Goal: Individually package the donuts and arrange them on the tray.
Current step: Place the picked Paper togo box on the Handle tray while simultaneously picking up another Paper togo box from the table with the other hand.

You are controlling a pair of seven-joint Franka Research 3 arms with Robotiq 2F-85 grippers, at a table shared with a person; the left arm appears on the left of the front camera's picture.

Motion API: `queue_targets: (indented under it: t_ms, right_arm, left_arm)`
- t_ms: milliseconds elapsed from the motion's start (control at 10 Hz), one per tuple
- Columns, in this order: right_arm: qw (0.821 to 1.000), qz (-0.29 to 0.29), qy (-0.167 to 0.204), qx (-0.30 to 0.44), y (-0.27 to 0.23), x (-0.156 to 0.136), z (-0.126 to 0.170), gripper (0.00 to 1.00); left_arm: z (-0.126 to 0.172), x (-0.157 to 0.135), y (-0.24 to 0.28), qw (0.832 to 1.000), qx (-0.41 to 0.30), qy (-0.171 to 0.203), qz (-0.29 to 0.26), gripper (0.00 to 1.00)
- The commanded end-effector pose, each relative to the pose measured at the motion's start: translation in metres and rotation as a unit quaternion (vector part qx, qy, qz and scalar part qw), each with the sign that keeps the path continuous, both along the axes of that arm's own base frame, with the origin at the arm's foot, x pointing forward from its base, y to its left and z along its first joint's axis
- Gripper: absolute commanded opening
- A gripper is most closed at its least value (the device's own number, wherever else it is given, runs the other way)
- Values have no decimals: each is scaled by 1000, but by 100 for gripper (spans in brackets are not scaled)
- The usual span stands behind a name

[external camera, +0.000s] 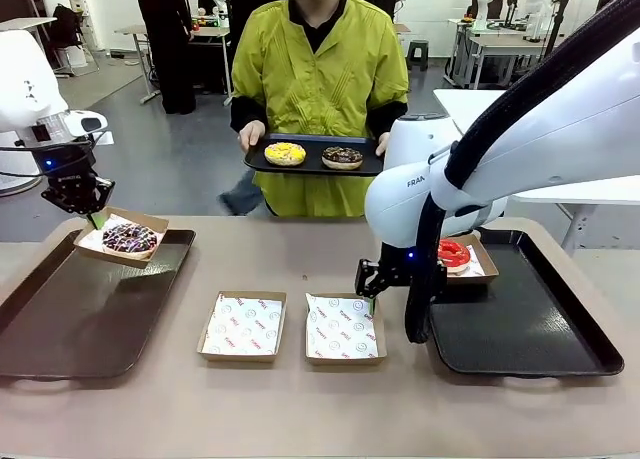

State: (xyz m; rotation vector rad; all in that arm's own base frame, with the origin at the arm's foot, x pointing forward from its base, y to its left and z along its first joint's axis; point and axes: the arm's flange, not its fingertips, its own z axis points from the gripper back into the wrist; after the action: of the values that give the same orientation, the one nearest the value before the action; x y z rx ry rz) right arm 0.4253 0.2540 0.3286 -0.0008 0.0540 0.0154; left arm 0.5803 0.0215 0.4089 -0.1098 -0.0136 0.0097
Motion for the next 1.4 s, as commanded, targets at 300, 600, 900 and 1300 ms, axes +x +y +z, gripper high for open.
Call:
queue_targets:
  t_ms: [300, 600, 900, 1300]
  right_arm:
    - [999, -30, -20, 15, 19, -13, -10, 100]
    - [999, -30, -18, 20, 20, -12, -14, 100]
    - [999, -33, -13, 21, 19, -9, -20, 100]
    - [999, -24, -17, 28, 18, -9, -22, 41]
  left_arm:
    - [-20, 8, -9, 1000, -11, 3, 11, 1]
    - [-28, 13, -18, 1000, -13, 1, 6, 1]
    - [-43, 20, -30, 1000, -8, 5, 2, 1]
    - [-47, 25, -39, 1000, 0, -2, 3, 56]
